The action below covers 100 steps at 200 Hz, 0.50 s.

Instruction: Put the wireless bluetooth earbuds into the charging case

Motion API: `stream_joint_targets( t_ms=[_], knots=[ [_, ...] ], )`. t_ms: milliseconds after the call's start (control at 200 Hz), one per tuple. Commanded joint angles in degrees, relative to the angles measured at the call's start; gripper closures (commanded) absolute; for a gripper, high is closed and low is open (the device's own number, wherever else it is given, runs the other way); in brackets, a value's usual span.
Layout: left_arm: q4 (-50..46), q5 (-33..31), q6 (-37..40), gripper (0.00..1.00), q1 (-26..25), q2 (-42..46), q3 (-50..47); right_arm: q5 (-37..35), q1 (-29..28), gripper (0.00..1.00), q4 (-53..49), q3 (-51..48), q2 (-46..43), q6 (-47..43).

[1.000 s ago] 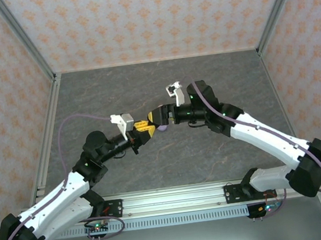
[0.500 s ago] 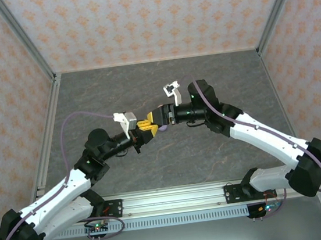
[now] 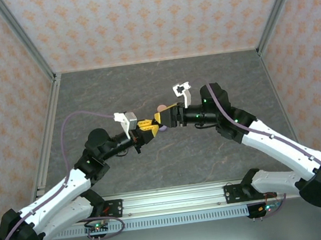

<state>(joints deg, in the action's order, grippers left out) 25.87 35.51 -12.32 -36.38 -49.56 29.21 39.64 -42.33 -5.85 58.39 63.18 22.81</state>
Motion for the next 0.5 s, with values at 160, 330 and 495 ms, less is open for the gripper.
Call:
stream_joint_targets(
  t_ms=[160,330,495],
  knots=[
    [-8.60,-4.63,0.98,1.00,0.08,-4.27,4.05,-38.40,0.89,0.37,-25.36,5.79,-2.85,-6.00],
    [-9.69,-5.09,-0.63,1.00,0.00,-13.09,5.94,-46.40,4.19,0.26,-25.43,0.61,-9.06,-2.62],
    [-8.31,-6.49,-1.79,1.00,-1.50,-24.05,9.69,-50.43,6.00,0.08,-21.97,-5.41,-15.60,-1.82]
  ],
)
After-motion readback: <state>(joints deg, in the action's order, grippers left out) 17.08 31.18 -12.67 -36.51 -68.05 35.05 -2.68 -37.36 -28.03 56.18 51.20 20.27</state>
